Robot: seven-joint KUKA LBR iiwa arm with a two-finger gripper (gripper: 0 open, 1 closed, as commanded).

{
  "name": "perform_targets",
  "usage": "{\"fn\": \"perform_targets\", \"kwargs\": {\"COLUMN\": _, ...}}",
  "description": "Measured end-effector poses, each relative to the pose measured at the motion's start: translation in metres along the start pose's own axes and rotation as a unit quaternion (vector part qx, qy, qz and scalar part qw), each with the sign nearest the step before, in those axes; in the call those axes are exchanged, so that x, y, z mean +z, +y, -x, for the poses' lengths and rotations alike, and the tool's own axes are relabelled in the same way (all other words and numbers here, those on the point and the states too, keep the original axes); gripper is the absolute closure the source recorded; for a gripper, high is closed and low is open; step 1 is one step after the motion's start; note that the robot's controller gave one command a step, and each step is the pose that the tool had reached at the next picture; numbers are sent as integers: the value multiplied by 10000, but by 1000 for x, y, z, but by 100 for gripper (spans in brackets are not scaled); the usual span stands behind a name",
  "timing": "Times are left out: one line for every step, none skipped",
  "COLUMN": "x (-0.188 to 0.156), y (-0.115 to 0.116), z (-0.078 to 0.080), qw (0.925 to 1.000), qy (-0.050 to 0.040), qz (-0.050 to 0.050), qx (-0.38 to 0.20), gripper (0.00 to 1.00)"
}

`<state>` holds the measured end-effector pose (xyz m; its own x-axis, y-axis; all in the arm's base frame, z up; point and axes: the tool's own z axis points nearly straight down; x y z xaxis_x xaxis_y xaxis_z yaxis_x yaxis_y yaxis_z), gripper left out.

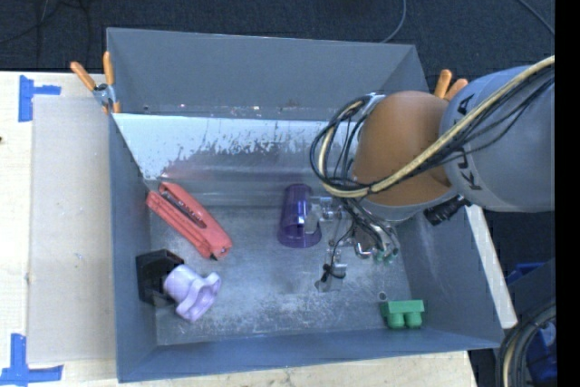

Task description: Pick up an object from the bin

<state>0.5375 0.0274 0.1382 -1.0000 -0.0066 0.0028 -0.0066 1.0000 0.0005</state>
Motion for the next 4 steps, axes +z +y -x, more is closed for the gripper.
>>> {"fn": "perform_targets", "kwargs": {"x": 3, "y": -2, "z": 1, "qw": 10000, "qy": -21, "qz": 4, "qx": 28, "gripper": 0}}
{"fn": "perform_targets", "kwargs": {"x": 2, "y": -8, "z": 11, "qw": 10000, "qy": 49, "qz": -6, "qx": 86, "gripper": 0}}
{"fn": "perform_targets", "kwargs": {"x": -1, "y": 27, "z": 37, "qw": 10000, "qy": -95, "qz": 5, "qx": -2, "gripper": 0}}
{"fn": "perform_targets", "kwargs": {"x": 39, "y": 39, "z": 43, "qw": 10000, "qy": 71, "qz": 2, "qx": 4, "gripper": 0}}
